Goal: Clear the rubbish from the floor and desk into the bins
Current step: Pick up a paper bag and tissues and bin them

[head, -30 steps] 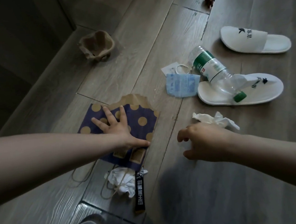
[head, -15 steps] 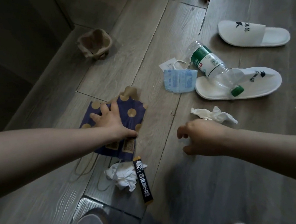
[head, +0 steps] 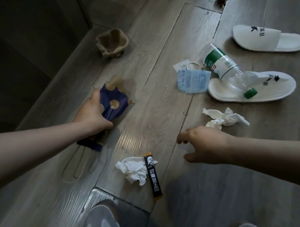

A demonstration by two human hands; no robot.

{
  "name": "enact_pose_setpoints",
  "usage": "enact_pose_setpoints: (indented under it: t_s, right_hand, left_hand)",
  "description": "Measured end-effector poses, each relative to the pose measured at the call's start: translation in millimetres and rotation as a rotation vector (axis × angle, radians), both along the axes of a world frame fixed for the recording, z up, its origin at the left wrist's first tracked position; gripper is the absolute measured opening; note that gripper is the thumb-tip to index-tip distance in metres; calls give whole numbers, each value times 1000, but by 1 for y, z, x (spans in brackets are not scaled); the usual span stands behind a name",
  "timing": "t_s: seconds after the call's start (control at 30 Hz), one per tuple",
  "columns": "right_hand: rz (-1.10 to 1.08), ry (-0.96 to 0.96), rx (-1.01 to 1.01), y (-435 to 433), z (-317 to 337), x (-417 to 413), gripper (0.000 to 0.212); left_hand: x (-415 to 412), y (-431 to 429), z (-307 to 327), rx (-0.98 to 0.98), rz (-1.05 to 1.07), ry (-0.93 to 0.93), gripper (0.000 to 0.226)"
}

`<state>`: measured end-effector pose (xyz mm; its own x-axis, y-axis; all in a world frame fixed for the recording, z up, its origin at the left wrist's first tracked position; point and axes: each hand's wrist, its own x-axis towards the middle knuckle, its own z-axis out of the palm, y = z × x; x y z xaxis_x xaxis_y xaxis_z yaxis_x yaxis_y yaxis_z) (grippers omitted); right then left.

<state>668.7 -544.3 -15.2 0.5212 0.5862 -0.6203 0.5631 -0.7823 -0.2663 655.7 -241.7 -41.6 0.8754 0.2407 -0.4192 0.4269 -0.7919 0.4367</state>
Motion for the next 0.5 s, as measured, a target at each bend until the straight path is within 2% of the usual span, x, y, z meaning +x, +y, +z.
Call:
enact_pose_setpoints:
  t_s: [0.17,0.33,0.4,0.5]
  right_hand:
    - [-175,-104,-1,-17,-3,5,58]
    - [-417,-221,-130,-66,-11,38,71]
    - [-486,-202,-157,-75,-18,48,80]
    - [-639,-36,-152,-77,-25,53,102]
  left_hand:
    - [-16,4,8,-83,28,-25,112]
    - [-19,-15,8,10,-10,-65,105]
    - [-19,-20,7,-3,-31,-64,107]
    - [-17,-22,6,-8,-40,-61,109]
